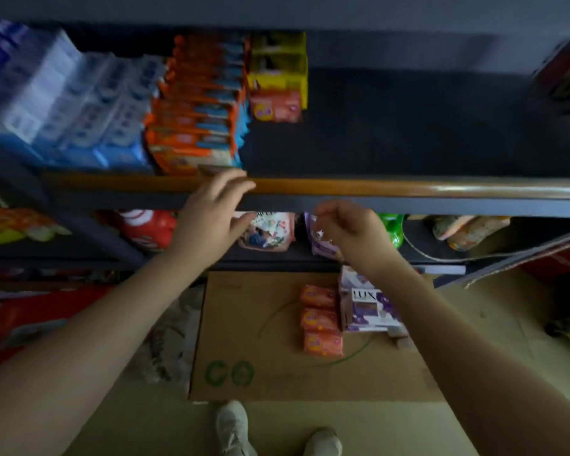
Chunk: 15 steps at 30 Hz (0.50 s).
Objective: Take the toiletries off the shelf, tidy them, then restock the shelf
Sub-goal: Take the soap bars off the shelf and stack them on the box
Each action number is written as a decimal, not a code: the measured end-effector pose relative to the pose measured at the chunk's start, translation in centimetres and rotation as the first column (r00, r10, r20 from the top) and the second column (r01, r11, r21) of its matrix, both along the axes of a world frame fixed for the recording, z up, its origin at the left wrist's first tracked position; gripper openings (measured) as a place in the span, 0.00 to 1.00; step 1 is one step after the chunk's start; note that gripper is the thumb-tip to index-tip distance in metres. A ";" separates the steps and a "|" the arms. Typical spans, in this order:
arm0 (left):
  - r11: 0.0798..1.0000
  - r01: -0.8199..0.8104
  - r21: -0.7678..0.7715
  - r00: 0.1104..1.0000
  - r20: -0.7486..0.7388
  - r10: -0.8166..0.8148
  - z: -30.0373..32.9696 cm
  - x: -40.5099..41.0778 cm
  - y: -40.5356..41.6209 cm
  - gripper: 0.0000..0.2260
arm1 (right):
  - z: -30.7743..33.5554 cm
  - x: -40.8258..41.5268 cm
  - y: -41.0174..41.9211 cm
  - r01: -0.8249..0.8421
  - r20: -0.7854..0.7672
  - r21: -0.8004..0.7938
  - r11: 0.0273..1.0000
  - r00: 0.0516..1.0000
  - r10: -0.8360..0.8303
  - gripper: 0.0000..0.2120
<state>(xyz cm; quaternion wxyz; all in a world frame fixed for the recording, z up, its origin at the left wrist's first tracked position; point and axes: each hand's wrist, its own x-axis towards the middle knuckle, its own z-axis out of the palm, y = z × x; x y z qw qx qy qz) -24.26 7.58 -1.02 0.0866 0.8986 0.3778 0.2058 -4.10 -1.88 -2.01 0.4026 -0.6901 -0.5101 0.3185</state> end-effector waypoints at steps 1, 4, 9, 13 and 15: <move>0.997 -0.010 0.077 0.999 -0.032 0.013 0.9 -0.3 1.3 0.19 | 0.9 -0.2 1.1 0.008 -0.012 0.034 0.999 1.000 -0.008 0.09; 0.982 -0.021 0.188 0.982 -0.182 0.055 2.2 -0.5 4.7 0.31 | 2.5 -0.6 4.4 0.069 -0.005 0.123 0.990 0.998 -0.068 0.08; 0.991 0.007 0.135 0.922 -0.384 0.045 1.8 -0.4 9.2 0.50 | 2.2 -1.4 10.7 0.045 0.452 0.213 0.976 0.881 -0.140 0.13; 0.987 0.040 0.155 0.927 -0.374 0.021 0.8 -0.9 10.5 0.52 | 1.3 -1.1 15.7 0.061 0.510 0.142 0.988 0.851 -0.126 0.21; 0.982 0.046 0.183 0.934 -0.356 0.022 0.5 -1.0 10.5 0.51 | 0.8 -1.1 17.7 0.067 0.492 0.047 0.997 0.867 -0.081 0.26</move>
